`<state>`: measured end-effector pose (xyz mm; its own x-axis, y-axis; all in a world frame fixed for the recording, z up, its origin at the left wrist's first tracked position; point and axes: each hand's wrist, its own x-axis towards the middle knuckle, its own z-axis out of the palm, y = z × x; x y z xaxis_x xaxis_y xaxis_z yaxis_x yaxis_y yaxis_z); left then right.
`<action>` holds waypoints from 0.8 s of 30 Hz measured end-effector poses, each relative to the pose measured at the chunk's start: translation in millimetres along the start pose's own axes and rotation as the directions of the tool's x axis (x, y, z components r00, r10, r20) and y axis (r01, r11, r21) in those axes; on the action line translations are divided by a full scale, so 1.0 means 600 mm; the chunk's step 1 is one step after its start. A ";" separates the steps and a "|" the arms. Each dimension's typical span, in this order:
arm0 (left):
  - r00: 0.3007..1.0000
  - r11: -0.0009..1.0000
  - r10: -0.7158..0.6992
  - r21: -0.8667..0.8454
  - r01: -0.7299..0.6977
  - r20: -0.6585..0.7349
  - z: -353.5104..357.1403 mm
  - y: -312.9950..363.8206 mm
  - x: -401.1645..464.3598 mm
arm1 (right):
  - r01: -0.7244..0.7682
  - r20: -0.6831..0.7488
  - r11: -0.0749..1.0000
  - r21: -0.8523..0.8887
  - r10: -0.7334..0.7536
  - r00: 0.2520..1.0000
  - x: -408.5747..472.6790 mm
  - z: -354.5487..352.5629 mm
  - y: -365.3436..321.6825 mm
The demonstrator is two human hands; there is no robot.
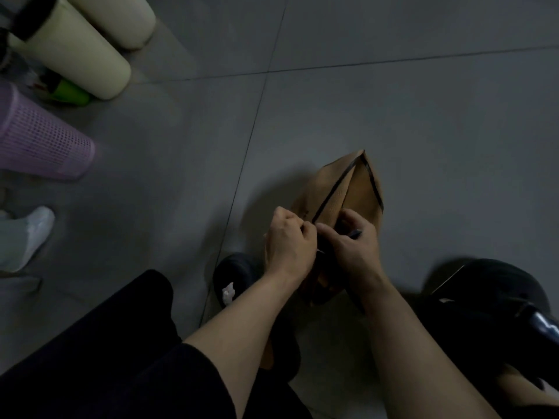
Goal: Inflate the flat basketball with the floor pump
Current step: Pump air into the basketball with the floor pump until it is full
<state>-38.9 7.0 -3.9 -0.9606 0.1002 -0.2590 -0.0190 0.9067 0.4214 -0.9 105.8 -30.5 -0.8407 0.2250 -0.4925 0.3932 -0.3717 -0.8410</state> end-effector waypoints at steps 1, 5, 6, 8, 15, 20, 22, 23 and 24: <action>1.000 1.000 0.010 -0.005 -0.010 -0.027 0.003 -0.001 -0.005 | -0.001 0.016 1.000 0.010 0.001 1.000 -0.001 0.000 0.004; 0.960 0.976 0.207 -0.023 -0.215 -0.187 0.007 0.027 -0.016 | 0.036 -0.191 0.999 0.016 -0.032 0.981 0.025 -0.008 0.015; 0.958 0.971 0.217 -0.061 -0.232 -0.186 0.006 0.031 -0.017 | 0.040 -0.250 0.998 0.051 -0.026 0.968 0.034 -0.011 0.012; 0.993 0.964 0.056 -0.252 -0.080 -0.100 0.005 0.020 -0.010 | 0.015 -0.250 0.977 0.213 0.039 0.967 0.040 -0.019 0.003; 0.947 0.592 -0.208 -0.740 0.321 0.244 -0.012 0.045 0.007 | -0.239 -0.079 0.959 0.152 0.253 0.964 0.014 -0.040 -0.020; 0.894 0.355 -0.233 -0.823 0.444 0.382 -0.024 0.067 0.005 | -0.200 0.111 0.930 0.308 0.173 0.979 -0.017 -0.053 -0.060; 0.907 0.448 -0.222 -0.789 0.421 0.359 -0.026 0.073 -0.002 | -0.153 0.165 0.898 0.412 0.091 0.982 -0.026 -0.056 -0.064; 0.923 0.519 -0.208 -0.763 0.386 0.325 -0.025 0.071 -0.003 | -0.129 0.183 0.887 0.443 0.052 0.982 -0.029 -0.057 -0.063; 0.946 0.586 -0.179 -0.743 0.323 0.270 -0.025 0.069 -0.005 | -0.100 0.192 0.884 0.457 0.012 0.981 -0.031 -0.059 -0.060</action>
<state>-41.1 38.1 27.4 -0.8304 0.0433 -0.5554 -0.5276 0.2593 0.8090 13.4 146.9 1.1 -0.8917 0.0434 -0.4504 0.2618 -0.7625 -0.5917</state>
